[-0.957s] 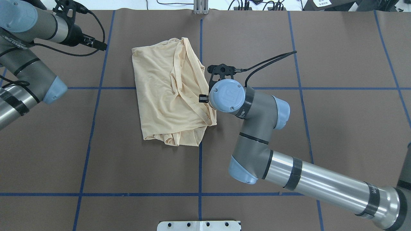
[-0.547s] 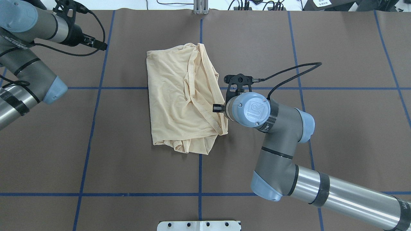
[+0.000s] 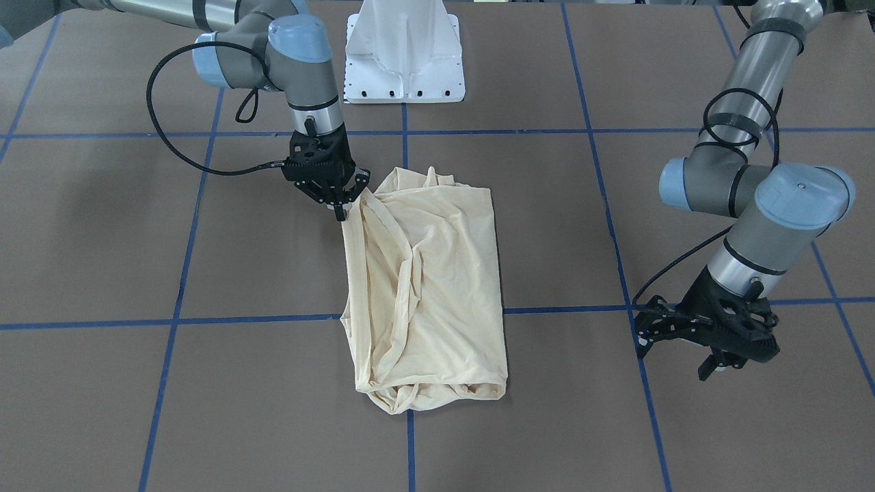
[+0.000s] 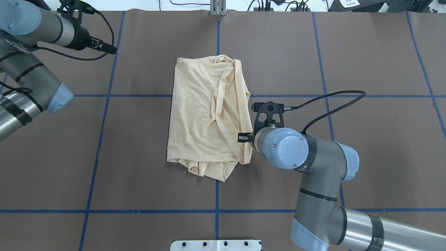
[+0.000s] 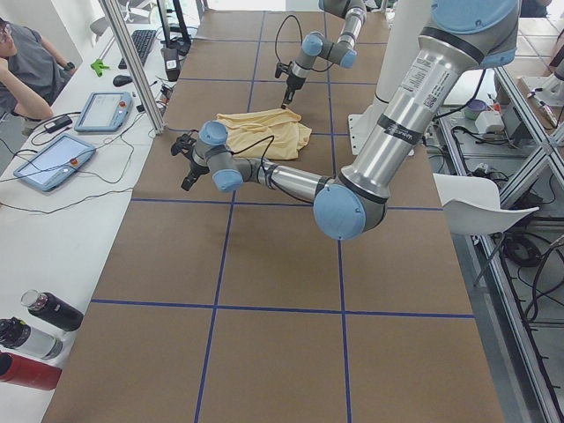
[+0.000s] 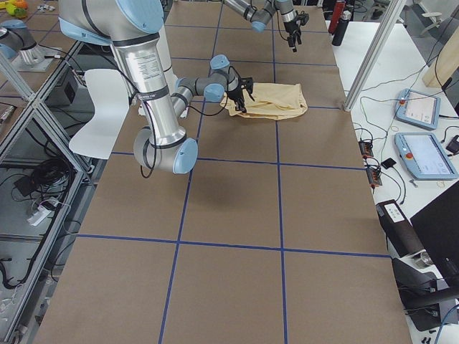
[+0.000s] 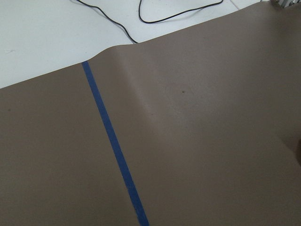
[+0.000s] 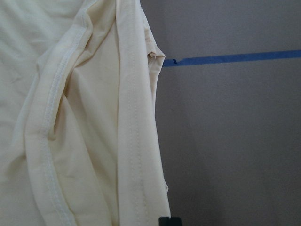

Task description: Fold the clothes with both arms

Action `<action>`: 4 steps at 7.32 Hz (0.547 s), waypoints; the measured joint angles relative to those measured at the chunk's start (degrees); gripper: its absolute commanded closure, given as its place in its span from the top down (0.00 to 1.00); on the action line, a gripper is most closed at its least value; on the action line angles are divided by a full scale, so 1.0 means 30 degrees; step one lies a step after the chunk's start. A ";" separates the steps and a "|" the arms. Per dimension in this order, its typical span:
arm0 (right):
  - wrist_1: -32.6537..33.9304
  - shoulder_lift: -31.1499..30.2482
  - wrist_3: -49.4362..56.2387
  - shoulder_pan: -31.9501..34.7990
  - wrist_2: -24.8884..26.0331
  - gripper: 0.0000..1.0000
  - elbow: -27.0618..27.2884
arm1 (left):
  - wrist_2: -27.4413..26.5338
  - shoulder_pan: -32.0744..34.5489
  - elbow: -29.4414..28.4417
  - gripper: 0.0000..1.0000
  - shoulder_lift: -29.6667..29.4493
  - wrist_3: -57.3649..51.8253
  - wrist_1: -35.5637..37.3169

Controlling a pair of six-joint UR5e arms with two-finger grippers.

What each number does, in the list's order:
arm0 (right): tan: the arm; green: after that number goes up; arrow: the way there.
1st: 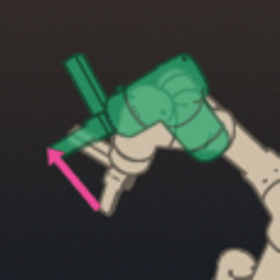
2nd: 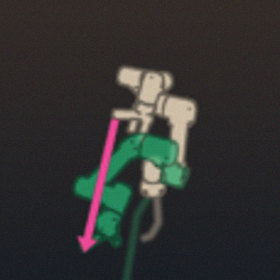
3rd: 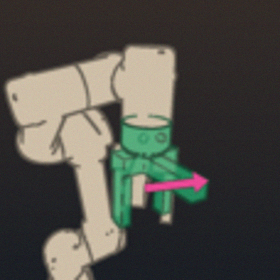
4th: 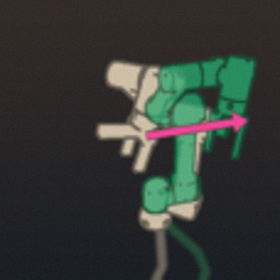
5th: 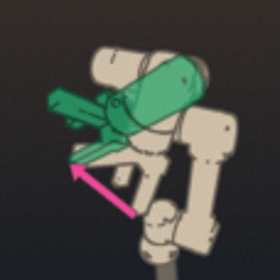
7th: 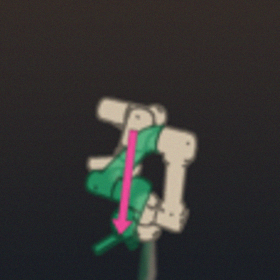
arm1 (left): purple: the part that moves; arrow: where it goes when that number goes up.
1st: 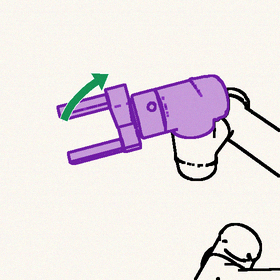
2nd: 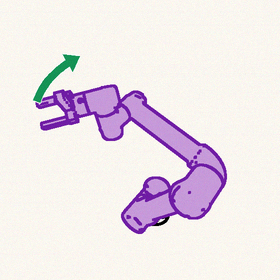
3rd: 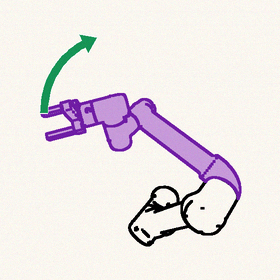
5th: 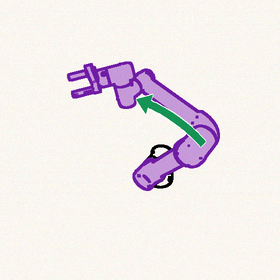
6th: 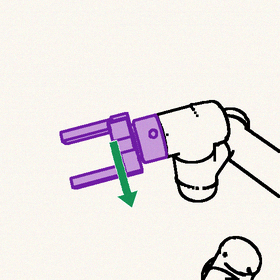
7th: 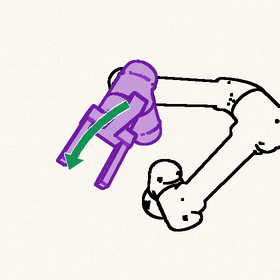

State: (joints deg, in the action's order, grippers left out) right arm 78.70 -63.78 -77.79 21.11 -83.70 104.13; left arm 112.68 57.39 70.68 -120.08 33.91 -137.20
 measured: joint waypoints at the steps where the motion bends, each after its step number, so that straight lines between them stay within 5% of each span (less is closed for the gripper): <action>1: 0.0317 -0.0256 0.0010 -0.0275 0.0026 0.99 0.0414 | 0.0000 -0.0010 -0.0003 1.00 -0.0002 0.0012 0.0000; 4: 0.0693 0.0466 0.0746 0.0073 0.0173 1.00 0.0199 | 0.0000 -0.0028 -0.0005 1.00 -0.0002 0.0034 0.0000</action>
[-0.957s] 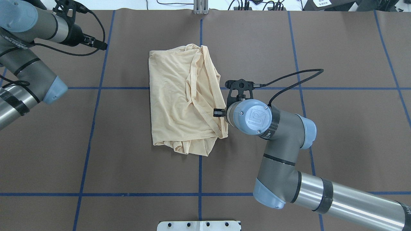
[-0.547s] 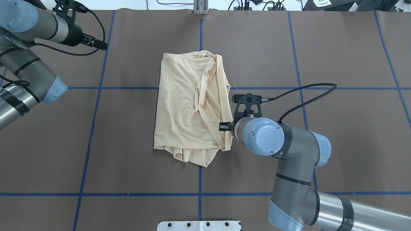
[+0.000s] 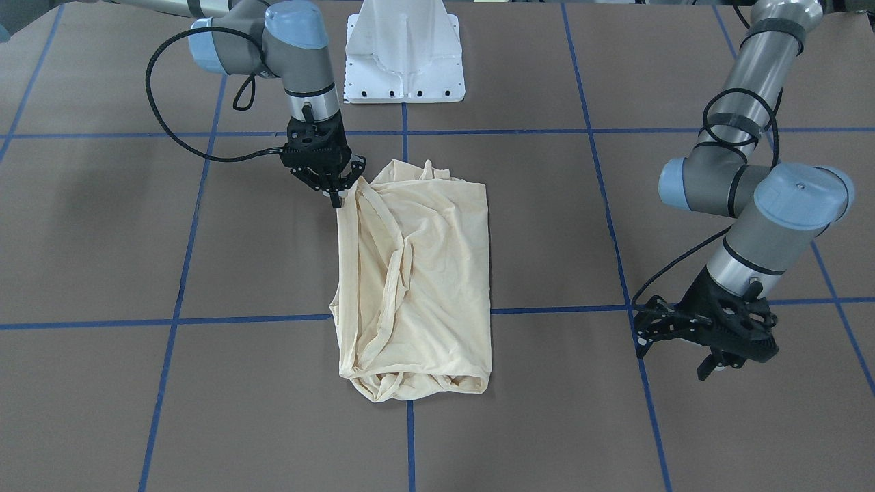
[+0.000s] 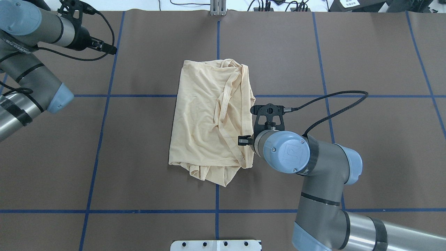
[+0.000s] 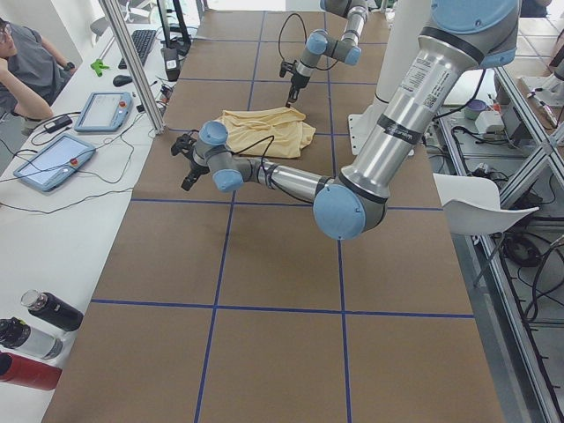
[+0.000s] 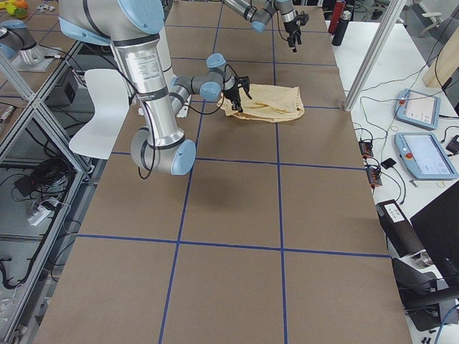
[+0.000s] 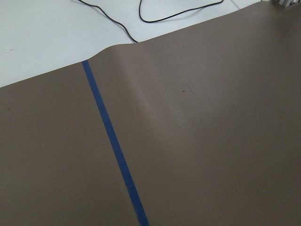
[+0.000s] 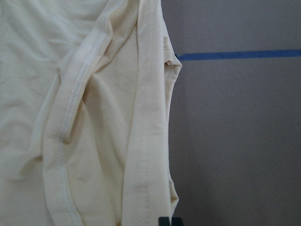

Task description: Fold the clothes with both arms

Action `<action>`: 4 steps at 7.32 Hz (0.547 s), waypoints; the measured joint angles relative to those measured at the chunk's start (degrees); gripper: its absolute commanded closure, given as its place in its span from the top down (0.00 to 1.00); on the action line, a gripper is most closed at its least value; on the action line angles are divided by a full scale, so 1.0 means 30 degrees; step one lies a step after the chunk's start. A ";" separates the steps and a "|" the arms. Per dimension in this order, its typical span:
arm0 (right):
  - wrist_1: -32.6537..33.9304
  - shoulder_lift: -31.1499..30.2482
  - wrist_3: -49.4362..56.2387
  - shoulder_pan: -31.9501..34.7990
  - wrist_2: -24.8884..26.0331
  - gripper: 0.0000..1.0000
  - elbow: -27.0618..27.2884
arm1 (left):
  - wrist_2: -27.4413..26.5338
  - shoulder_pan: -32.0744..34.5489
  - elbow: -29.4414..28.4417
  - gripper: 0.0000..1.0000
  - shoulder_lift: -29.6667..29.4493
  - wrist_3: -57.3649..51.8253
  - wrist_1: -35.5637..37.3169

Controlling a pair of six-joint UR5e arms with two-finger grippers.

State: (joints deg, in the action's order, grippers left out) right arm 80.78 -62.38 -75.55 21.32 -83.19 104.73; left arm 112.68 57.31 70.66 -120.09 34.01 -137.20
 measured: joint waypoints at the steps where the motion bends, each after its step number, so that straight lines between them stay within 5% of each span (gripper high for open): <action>1: 0.0479 0.0986 0.0436 0.0313 -0.0023 1.00 -0.0489 | 0.0006 -0.0001 0.0000 1.00 0.0006 0.0001 0.0000; 4: 0.1454 0.4865 0.0817 0.0762 -0.0070 0.90 -0.4390 | 0.0022 -0.0002 0.0000 1.00 0.0019 -0.0024 -0.0001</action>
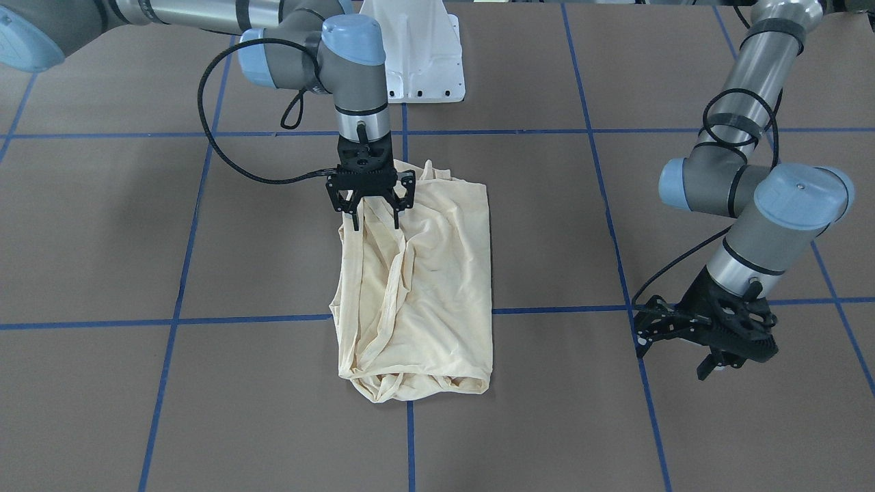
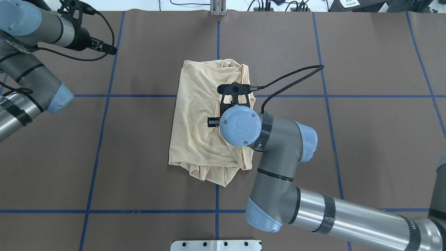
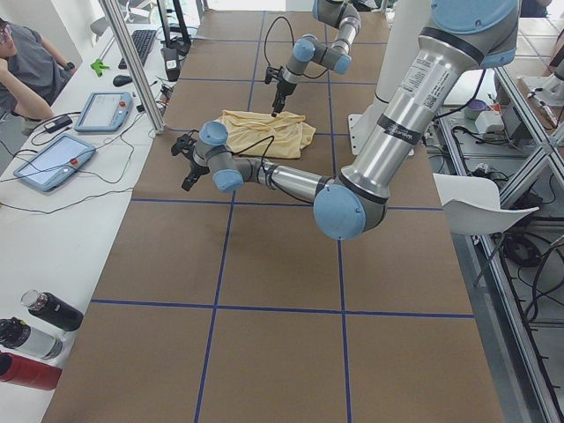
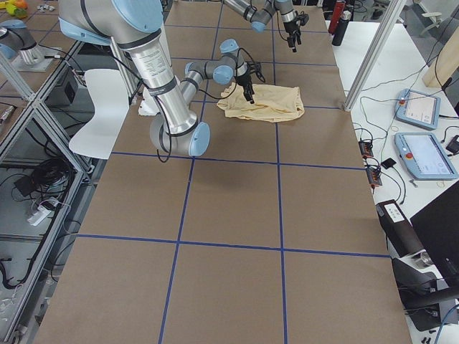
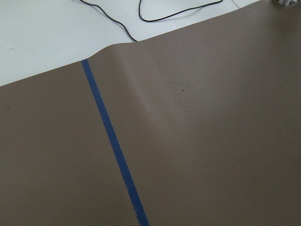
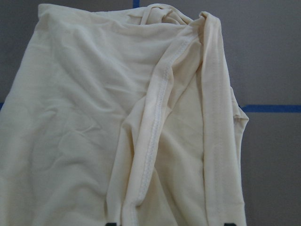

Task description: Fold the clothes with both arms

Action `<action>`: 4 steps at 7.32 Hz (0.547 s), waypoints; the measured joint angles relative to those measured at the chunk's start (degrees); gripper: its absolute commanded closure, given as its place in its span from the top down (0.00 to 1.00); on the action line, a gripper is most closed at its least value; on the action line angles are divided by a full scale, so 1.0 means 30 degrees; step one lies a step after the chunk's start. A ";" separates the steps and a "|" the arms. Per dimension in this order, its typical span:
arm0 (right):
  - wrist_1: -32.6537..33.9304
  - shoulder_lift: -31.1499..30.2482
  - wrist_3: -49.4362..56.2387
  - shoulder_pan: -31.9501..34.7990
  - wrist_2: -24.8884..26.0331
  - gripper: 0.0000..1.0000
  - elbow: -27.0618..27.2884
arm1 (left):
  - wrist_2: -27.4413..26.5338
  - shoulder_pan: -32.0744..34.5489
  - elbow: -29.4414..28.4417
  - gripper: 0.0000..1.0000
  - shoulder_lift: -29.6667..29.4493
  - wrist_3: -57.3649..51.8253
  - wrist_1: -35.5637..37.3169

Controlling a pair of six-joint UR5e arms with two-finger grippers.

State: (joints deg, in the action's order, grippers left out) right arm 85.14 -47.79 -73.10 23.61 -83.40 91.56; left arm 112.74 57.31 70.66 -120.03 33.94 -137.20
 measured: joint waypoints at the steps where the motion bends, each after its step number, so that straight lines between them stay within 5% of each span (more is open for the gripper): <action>1: 0.0054 0.0796 0.0190 0.0046 -0.0029 0.82 -0.1213 | -0.0011 0.0000 -0.0001 1.00 0.0010 -0.0003 0.0001; 4: 0.1235 0.1285 0.1096 0.0004 -0.0755 0.66 -0.2030 | -0.0022 0.0000 0.0000 1.00 -0.0004 0.0021 -0.0006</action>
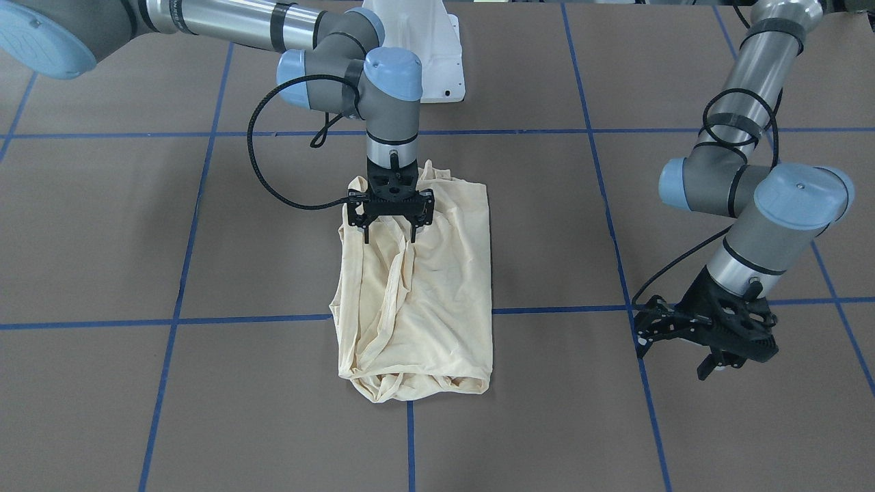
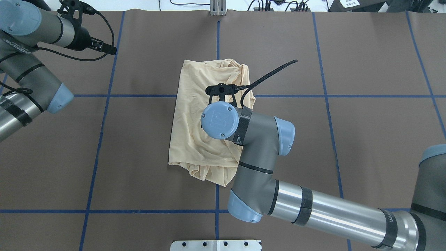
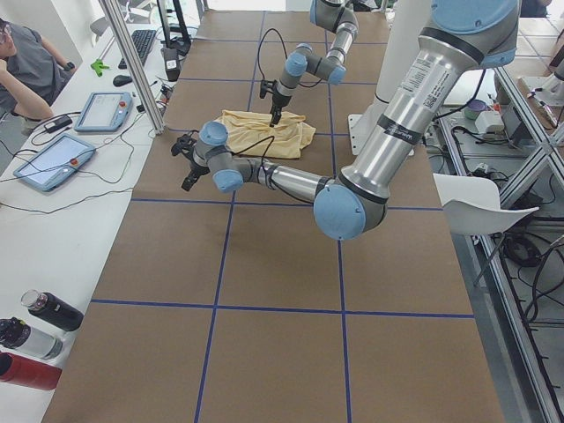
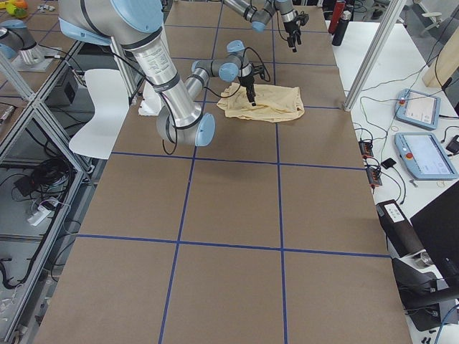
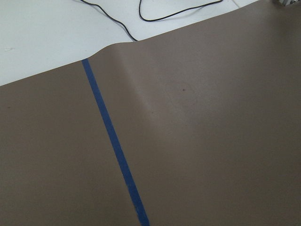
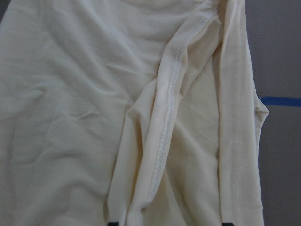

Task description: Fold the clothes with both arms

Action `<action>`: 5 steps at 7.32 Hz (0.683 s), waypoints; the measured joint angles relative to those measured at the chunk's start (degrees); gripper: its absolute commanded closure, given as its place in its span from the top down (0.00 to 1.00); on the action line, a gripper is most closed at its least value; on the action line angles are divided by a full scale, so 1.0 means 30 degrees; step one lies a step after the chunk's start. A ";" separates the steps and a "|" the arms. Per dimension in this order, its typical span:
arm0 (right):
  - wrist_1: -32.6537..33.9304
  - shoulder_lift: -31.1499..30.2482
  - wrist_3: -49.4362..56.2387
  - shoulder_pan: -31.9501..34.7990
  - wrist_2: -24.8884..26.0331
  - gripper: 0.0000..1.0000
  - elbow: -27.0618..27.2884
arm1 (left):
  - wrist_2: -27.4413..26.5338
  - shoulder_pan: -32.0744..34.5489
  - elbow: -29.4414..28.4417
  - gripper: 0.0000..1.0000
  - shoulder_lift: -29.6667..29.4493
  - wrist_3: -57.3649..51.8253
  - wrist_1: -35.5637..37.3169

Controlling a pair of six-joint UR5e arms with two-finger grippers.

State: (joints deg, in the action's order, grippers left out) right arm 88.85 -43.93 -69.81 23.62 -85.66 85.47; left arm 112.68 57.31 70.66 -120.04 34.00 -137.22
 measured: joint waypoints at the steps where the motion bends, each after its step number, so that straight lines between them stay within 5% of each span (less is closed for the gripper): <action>1: 0.0527 0.0048 0.0553 -0.0023 -0.0084 0.63 0.0022 | 0.0000 0.0000 0.0000 1.00 -0.0003 0.0003 0.0004; 5: 0.1085 0.0269 0.2017 -0.0429 -0.0230 0.62 -0.0111 | 0.0000 0.0000 0.0000 1.00 -0.0005 0.0004 0.0004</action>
State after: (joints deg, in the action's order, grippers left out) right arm 92.10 -43.12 -63.76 22.34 -86.35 85.14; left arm 112.68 57.31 70.66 -120.06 34.01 -137.20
